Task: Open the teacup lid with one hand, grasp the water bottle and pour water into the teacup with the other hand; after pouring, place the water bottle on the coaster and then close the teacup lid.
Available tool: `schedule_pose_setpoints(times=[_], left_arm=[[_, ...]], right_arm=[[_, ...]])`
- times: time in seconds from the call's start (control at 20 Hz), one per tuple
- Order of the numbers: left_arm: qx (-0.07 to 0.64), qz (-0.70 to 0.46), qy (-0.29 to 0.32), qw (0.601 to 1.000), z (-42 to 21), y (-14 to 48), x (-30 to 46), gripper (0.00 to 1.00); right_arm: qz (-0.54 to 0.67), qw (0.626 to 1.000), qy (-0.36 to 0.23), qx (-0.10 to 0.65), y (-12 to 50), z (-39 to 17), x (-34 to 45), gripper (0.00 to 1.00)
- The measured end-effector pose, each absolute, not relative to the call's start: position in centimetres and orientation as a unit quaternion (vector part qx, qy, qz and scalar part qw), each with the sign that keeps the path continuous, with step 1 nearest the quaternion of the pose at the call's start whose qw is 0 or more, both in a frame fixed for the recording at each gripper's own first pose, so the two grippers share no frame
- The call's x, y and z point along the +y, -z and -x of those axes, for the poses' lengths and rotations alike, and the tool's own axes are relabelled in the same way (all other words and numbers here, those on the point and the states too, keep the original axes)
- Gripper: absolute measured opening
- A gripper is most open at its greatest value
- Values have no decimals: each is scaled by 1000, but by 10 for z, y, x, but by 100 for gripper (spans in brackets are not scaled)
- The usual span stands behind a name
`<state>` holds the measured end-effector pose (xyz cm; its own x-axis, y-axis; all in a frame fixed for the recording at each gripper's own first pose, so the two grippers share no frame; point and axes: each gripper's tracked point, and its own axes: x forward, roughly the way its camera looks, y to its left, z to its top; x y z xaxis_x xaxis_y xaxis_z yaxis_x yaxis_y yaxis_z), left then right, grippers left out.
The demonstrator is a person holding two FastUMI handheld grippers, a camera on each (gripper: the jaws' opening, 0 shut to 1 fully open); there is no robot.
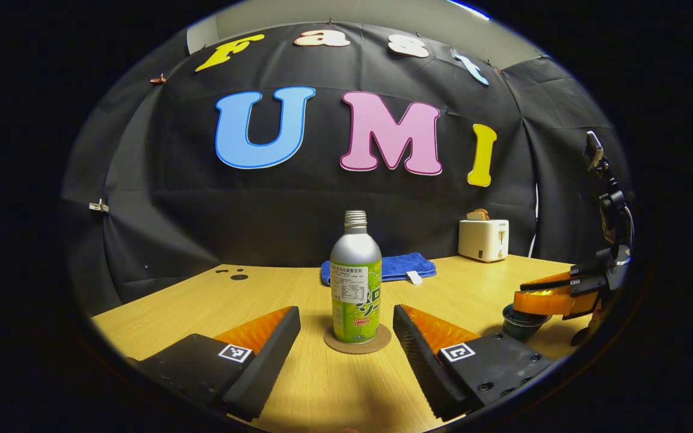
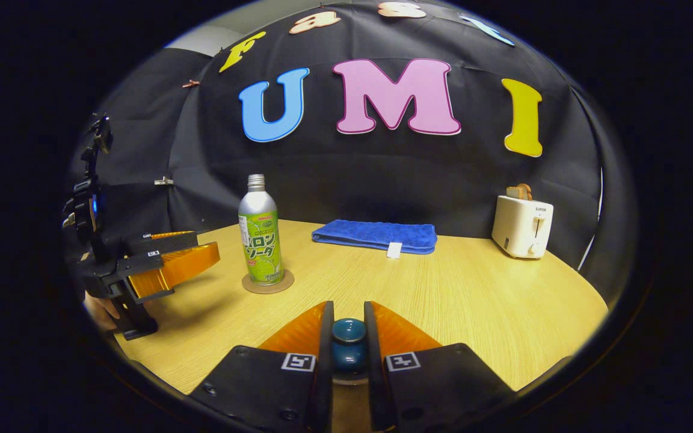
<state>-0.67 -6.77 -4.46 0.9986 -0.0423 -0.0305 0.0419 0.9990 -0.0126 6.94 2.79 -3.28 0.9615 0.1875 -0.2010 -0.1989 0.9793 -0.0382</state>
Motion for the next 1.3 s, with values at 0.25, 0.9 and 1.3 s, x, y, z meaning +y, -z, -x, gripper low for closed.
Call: schedule_pose_setpoints(times=[0.25, 0.9, 1.3], left_arm=[[15, 6, 21, 1000, 5, 45, -67, 98], [16, 6, 7, 1000, 35, 44, -82, 98], [15, 6, 9, 1000, 45, 43, -96, 98]], right_arm=[[30, 990, -85, 106, 35, -67, 24, 26], [1, 999, -32, -1, 2, -43, -5, 98], [1, 1000, 3, -3, 2, -38, -17, 98]])
